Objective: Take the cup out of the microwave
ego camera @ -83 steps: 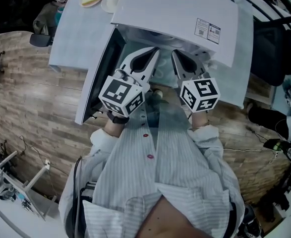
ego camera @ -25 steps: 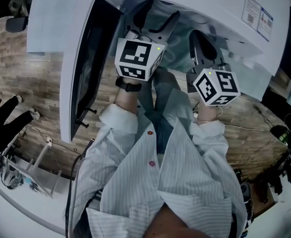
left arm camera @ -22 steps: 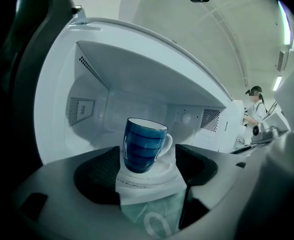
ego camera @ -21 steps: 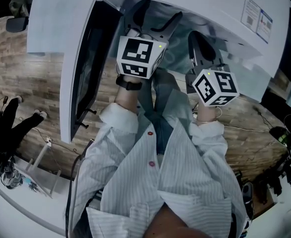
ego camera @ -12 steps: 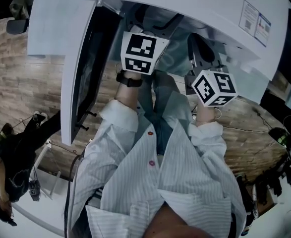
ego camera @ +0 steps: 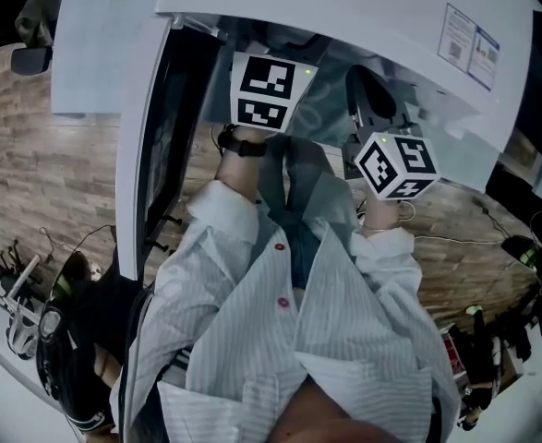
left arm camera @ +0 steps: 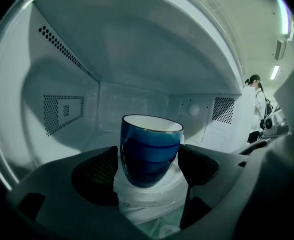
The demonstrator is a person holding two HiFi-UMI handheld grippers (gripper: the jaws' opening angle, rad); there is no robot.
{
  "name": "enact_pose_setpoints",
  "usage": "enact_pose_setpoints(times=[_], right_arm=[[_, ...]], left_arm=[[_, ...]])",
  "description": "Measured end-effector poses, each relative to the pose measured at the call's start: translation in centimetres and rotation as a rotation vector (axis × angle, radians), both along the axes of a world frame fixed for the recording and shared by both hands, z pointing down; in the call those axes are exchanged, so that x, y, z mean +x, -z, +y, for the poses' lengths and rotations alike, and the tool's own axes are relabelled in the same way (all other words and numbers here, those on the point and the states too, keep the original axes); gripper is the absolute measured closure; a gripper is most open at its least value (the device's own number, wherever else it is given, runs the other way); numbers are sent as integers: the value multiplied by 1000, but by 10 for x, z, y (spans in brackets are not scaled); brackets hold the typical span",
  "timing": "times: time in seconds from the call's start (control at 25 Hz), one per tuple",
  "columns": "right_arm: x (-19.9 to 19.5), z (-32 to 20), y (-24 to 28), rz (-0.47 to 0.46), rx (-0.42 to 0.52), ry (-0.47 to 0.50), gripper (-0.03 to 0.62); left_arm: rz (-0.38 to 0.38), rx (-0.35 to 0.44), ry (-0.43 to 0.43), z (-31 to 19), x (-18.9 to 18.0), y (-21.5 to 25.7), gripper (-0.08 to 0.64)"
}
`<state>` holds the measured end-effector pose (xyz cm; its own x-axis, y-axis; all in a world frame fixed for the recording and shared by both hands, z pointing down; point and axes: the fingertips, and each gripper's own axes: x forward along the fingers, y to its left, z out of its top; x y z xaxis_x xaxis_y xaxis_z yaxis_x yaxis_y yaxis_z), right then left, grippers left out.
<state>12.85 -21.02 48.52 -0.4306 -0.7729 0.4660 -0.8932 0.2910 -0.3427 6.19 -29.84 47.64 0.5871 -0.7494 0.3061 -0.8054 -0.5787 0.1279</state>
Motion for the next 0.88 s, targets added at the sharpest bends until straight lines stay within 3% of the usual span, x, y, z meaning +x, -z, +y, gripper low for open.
enact_pose_setpoints(times=[0.88], right_arm=[[-2,-2,-3,-8,-6,-46,558]], left_arm=[[-23,18,-28,-2,0,-3,196]])
